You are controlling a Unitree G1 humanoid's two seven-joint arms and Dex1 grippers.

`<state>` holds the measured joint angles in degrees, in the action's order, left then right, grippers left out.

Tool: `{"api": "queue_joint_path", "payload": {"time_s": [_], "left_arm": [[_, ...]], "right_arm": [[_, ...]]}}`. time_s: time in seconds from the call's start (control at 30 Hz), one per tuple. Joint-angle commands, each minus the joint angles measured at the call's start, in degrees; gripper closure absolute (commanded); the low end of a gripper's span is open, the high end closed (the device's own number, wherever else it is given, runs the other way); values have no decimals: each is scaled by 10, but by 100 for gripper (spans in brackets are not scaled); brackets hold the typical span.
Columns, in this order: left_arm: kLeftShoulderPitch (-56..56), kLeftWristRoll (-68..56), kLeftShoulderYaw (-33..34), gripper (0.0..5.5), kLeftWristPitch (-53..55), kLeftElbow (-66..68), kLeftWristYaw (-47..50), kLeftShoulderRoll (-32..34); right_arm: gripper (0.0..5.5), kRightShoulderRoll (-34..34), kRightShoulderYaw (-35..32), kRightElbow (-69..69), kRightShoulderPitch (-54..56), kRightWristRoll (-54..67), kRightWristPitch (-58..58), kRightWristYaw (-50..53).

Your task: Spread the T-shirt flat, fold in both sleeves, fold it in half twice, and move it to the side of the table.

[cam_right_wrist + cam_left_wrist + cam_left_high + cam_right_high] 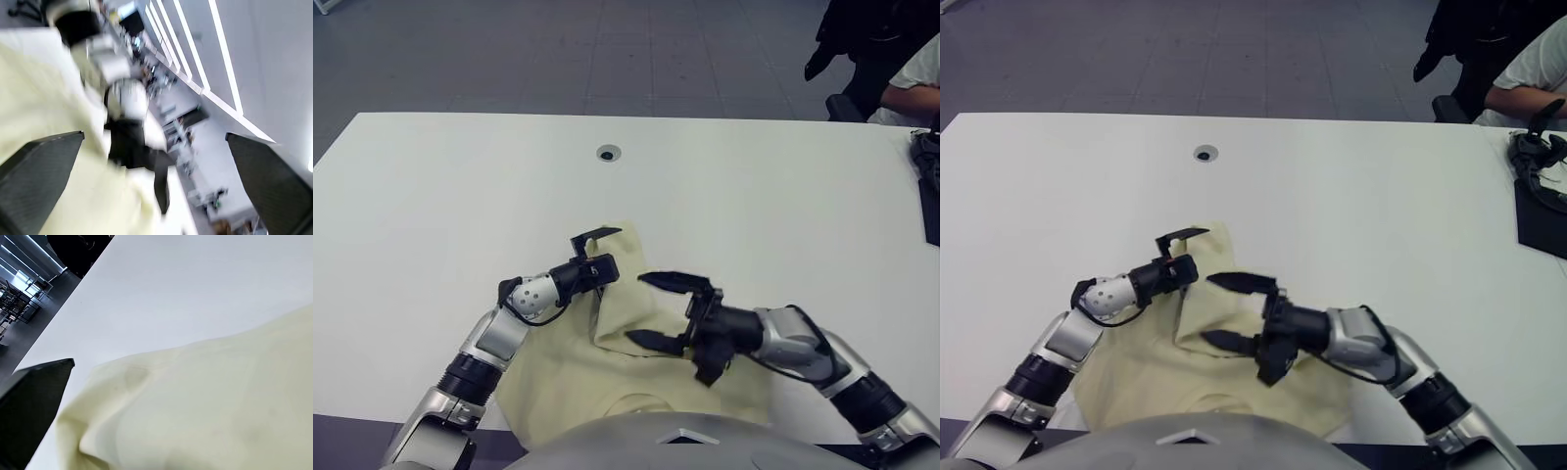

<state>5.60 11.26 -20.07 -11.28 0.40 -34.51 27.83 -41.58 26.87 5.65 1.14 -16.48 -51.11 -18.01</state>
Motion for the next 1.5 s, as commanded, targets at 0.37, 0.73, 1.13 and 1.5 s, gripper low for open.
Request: {"api": "queue_joint_path", "payload": {"time_s": [0.37,0.73,1.13,1.5], "left_arm": [[-12,0,45,10,5,0,22,6],[-15,10,63,10,16,13,45,6],[-18,6,64,10,19,15,46,1],[-13,5,119,10,99,39,105,2]], "right_arm": [[12,-6,-67,-40,22,-160,-27,-12],[12,22,-41,-61,81,-332,-71,60],[76,33,-6,-120,121,-392,-66,109],[270,-28,9,-153,79,-344,-54,59]]}}
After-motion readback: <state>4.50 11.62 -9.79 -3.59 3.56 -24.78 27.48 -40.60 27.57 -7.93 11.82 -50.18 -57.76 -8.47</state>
